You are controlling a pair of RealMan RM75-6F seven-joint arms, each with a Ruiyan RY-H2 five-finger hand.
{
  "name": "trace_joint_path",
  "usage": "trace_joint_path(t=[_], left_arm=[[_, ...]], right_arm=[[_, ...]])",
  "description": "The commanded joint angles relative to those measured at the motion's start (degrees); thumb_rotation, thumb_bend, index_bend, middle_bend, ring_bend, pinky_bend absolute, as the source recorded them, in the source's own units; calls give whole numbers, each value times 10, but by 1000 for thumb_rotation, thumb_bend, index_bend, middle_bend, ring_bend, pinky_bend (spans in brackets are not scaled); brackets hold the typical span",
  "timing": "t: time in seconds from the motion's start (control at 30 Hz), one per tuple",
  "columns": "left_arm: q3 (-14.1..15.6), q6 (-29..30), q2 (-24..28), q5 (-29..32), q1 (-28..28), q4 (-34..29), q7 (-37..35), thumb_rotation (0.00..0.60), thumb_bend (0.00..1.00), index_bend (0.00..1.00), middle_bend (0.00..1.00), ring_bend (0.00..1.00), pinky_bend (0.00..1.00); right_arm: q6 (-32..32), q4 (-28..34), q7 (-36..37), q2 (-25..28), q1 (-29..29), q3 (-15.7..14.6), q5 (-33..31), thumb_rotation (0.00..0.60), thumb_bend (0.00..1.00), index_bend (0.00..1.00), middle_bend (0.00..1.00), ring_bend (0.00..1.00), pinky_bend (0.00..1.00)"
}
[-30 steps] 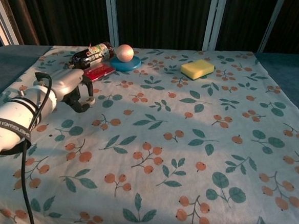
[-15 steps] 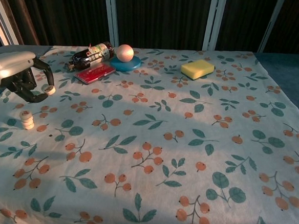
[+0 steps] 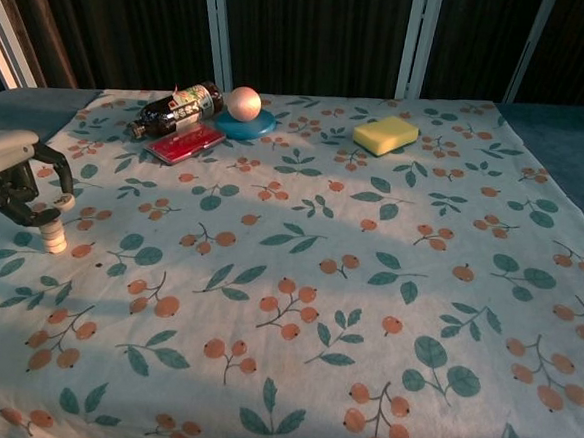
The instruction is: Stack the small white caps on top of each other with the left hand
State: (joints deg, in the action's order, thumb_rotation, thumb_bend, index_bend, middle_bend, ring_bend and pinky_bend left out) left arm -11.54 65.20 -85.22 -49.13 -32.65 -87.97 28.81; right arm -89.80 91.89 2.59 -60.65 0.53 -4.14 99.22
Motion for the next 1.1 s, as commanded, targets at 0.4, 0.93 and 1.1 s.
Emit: trace_joint_path(t=[0.4,0.93,1.1], left_arm=[[8,-11,-1,3,4,26,-15,600,390,498,1000,1000,1000],[12,-17,-9,3,2,38,-18,600,388,466,1000,1000,1000],[12,-18,-10,4,2,43,-18,600,389,462,1000,1000,1000]], right_arm=[[-1,1,-2,-1,0,-1,1,600,176,0,0,0,0],[-2,0,-3,-2,1,-2,2,600,175,0,0,0,0],[-3,-1,-1,-1,1,-2,1,600,176,0,0,0,0]])
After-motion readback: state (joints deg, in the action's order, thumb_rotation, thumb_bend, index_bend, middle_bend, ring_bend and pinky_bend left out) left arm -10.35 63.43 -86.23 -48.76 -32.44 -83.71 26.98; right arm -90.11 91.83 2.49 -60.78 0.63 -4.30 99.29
